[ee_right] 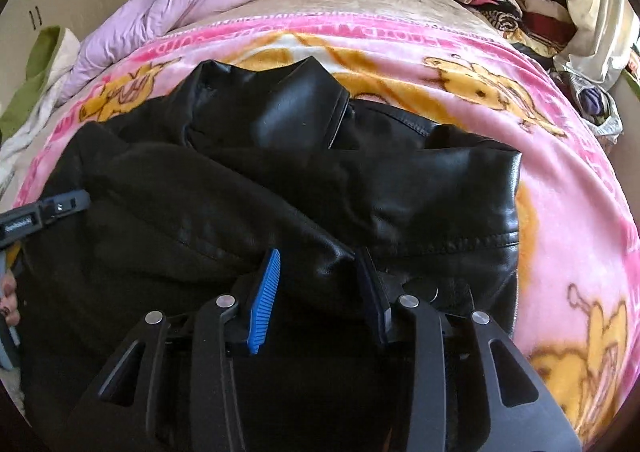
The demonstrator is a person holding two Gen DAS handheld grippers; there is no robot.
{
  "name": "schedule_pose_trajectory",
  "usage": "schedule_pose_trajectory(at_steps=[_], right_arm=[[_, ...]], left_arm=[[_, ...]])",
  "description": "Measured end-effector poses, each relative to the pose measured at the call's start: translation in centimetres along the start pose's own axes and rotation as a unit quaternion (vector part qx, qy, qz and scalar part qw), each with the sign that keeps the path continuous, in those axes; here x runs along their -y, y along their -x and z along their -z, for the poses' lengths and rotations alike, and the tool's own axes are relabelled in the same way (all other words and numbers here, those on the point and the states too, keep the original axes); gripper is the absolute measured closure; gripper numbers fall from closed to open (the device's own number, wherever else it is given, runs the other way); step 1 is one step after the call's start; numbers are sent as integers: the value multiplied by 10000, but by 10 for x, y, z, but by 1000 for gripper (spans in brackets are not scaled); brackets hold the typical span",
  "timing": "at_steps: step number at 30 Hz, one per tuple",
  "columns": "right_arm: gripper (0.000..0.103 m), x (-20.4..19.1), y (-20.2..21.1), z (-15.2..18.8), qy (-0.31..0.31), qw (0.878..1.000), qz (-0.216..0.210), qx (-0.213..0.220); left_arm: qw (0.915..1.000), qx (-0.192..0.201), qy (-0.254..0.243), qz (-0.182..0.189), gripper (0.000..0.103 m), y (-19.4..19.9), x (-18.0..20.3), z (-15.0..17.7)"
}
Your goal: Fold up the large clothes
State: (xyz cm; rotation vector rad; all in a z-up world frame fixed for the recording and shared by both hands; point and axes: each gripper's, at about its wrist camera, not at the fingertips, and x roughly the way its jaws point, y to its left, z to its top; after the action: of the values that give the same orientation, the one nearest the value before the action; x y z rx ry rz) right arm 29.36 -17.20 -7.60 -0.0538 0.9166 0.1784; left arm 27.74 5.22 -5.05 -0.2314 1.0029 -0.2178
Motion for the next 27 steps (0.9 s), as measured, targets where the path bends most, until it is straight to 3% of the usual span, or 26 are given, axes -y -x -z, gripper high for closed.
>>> schedule_pose_trajectory(at_steps=[4,8,10,13,18,23,27], right_arm=[[66,0,9,-3,-97,9999,-78,78],[63,3,60,2,-278,9960,-483,705],[63,4,81,9,-296,9929,-724,895],[63,-1,95,19,-192,9925,-736,953],[61,-10,105,39,-188,9914,-857,974],[57,-19,110,46,-242,9905,-931,985],[52,-26,113,45,-230,9888,-1044,1041]], left_arm=[[9999,7,88,107,98,0,-4,-1],[9988,98,234,421,98,20,-9,-7],[9981,273,212,513,94,38,-5,-8],[9975,434,-25,559,87,60,7,-3],[9976,360,-538,261,71,76,22,18],[9984,148,-545,64,69,70,12,32],[9990,-294,-324,88,70,38,-3,44]])
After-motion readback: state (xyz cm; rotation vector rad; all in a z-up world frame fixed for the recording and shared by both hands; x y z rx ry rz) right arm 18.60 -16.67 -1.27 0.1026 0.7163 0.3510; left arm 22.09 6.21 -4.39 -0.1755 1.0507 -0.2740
